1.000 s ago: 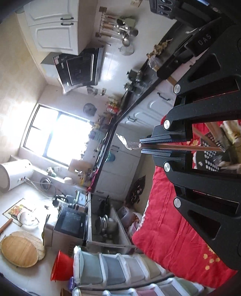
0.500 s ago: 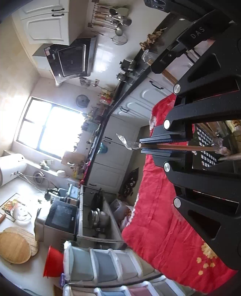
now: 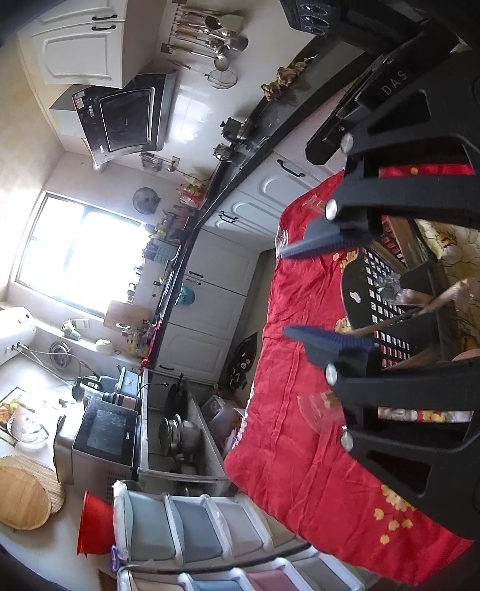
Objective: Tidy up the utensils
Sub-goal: 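Lower both held chopsticks down into the caddy, then open both tools to release the chopsticks into the caddy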
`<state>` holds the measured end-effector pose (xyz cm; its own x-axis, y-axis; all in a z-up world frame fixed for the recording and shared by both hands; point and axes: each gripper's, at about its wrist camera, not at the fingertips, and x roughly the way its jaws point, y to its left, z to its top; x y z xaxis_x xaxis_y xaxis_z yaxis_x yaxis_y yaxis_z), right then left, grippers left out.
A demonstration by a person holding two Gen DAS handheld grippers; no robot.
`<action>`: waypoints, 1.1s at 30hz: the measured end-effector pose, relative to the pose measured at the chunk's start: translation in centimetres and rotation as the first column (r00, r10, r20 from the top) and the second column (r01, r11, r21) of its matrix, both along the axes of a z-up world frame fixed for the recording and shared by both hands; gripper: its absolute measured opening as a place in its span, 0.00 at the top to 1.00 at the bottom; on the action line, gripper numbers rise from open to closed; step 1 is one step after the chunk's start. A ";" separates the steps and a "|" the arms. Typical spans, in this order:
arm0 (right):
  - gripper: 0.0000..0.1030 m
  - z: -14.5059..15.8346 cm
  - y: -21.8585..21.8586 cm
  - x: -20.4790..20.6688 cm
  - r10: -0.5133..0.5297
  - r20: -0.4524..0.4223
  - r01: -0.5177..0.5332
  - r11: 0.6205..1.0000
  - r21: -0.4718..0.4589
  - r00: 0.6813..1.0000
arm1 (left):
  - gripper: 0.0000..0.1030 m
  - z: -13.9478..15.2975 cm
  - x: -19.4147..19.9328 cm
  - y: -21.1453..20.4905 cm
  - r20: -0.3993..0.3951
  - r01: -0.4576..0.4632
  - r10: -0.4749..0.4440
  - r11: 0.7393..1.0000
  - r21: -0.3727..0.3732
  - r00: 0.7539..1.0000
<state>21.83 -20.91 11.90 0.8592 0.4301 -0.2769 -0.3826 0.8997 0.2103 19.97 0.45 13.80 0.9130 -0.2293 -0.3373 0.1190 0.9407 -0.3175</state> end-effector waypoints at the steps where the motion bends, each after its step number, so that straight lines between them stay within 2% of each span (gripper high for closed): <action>1: 0.73 0.0 -0.1 -0.1 -0.001 -0.006 0.001 1.000 -0.001 1.000 | 0.62 0.1 -0.2 0.1 -0.001 -0.003 0.003 1.000 -0.003 1.000; 3: 0.70 -0.1 -0.4 -0.5 -0.002 -0.015 0.002 1.000 -0.001 1.000 | 0.57 0.3 -0.7 0.5 0.002 -0.008 0.008 1.000 -0.010 1.000; 5: 0.66 -0.1 -0.7 -1.1 -0.004 -0.018 0.004 1.000 -0.001 1.000 | 0.46 0.5 -1.2 0.8 0.003 -0.009 0.009 1.000 -0.019 1.000; 7: 0.63 0.0 -0.9 -1.7 -0.008 -0.022 0.008 1.000 -0.005 1.000 | 0.39 0.8 -1.8 1.0 0.004 -0.005 0.005 1.000 -0.026 1.000; 17: 0.45 0.3 -1.7 -5.3 0.008 -0.009 -0.008 1.000 -0.027 1.000 | 0.11 1.0 -5.4 1.4 0.011 0.026 -0.026 0.999 -0.046 1.000; 22: 0.35 -0.2 -1.6 -7.3 0.023 -0.009 -0.023 0.999 -0.042 1.000 | 0.10 0.0 -6.9 1.6 -0.005 0.028 -0.029 0.999 -0.046 1.000; 27: 0.20 -0.9 -1.4 -9.0 0.027 -0.003 -0.027 0.998 -0.055 1.000 | 0.10 -1.1 -7.9 1.8 -0.033 0.033 -0.035 0.999 -0.034 0.999; 33: 0.13 -2.2 -1.1 -10.2 0.023 -0.021 -0.025 0.997 -0.074 1.000 | 0.10 -3.2 -8.8 1.7 -0.081 0.034 -0.035 0.999 -0.019 0.996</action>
<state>11.63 -22.05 9.75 0.8427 0.4282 -0.3263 -0.4005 0.9037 0.1517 11.19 2.16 10.63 0.8743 -0.2667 -0.4056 0.1246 0.9309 -0.3435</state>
